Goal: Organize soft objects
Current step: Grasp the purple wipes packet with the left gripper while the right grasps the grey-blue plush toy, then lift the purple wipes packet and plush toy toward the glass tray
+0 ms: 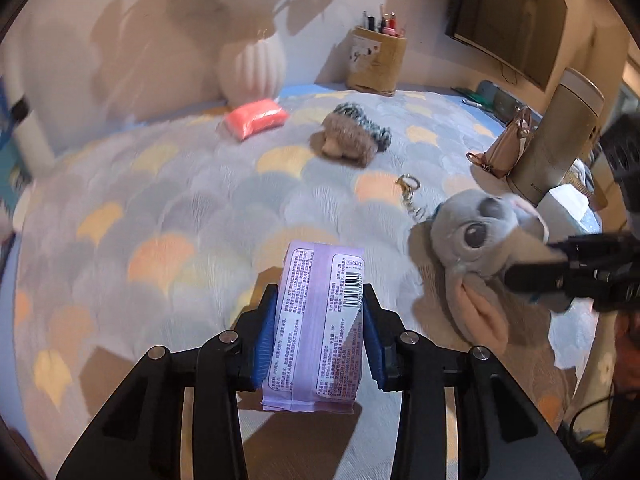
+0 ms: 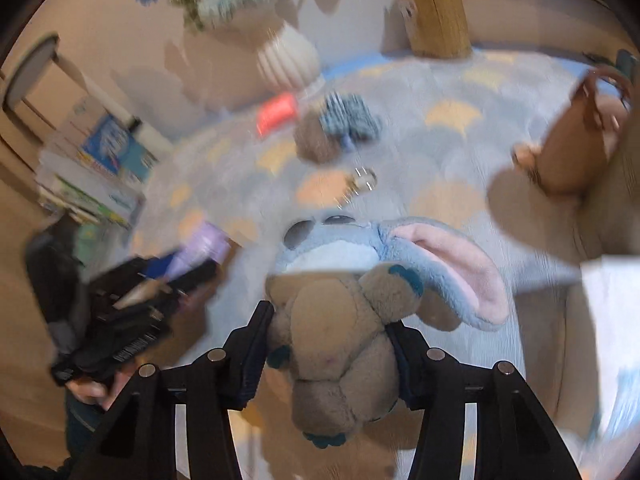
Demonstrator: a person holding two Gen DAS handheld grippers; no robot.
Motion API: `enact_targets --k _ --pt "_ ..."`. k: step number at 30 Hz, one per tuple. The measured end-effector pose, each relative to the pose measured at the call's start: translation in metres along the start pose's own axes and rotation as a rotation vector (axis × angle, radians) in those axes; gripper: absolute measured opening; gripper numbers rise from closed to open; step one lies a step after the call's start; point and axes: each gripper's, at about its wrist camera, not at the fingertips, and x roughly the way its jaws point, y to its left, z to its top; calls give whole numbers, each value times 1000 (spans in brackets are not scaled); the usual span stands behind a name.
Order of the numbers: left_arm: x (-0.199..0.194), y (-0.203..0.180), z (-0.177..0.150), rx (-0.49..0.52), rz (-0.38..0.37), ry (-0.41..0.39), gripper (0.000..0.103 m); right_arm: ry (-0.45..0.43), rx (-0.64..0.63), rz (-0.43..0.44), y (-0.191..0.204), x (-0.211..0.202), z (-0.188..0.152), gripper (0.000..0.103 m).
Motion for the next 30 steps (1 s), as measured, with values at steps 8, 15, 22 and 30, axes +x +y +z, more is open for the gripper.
enact_targets --k 8,15,22,30 --pt "-3 -1 -15 -10 103 -89 36 3 -91 -225 7 -1 -34 84" --pt "-1 5 -15 -36 82 -81 36 -64 -28 -162 -4 -9 -37 84" --pt "-2 3 -16 -31 84 -82 36 -124 -63 -130 5 7 -11 88" --pt "1 3 -15 -26 88 -64 37 -164 -118 -184 6 29 -20 103"
